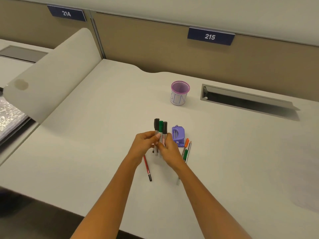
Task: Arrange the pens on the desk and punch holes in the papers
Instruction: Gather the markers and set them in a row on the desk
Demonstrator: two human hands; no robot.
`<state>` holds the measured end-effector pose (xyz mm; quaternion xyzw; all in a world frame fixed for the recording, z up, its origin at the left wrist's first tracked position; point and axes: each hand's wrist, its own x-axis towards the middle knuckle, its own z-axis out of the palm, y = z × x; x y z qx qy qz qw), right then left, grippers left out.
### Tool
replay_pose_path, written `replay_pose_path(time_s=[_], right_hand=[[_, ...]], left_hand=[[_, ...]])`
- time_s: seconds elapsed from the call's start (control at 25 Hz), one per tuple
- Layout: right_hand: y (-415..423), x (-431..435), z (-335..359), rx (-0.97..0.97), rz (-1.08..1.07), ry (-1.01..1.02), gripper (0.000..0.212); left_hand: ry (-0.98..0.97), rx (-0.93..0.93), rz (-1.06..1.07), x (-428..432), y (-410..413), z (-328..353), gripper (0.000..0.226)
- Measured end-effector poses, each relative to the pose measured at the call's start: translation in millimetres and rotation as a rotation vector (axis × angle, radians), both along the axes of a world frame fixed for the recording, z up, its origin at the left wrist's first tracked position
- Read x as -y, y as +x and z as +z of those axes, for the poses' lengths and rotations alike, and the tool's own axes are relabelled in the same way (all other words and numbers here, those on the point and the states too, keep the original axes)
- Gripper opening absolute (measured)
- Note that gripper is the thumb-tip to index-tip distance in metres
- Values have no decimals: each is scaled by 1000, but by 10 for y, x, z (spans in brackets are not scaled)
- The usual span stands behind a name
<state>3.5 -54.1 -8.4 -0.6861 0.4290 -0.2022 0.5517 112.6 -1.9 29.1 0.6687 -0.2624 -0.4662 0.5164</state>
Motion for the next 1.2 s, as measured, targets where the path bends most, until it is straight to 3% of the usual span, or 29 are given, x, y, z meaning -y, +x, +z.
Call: replay_pose_path(time_s=[0.28, 0.44, 0.6, 0.72, 0.96, 1.2], right_hand=[[-64, 134, 168, -114, 294, 220, 45], [68, 167, 208, -189, 412, 243, 53], [312, 63, 235, -293, 510, 238, 50], [542, -13, 316, -217, 511, 361, 31], [1135, -57, 359, -126, 413, 571, 26], [1793, -120, 167, -130, 291, 409, 29]], left_hand=[[276, -91, -21, -104, 150, 78, 38], [301, -149, 128, -175, 147, 41, 37], [274, -237, 307, -245, 236, -13, 21], [324, -274, 341, -299, 431, -14, 9], [364, -331, 333, -426, 1067, -42, 13], [369, -179, 262, -400, 1811, -55, 26]])
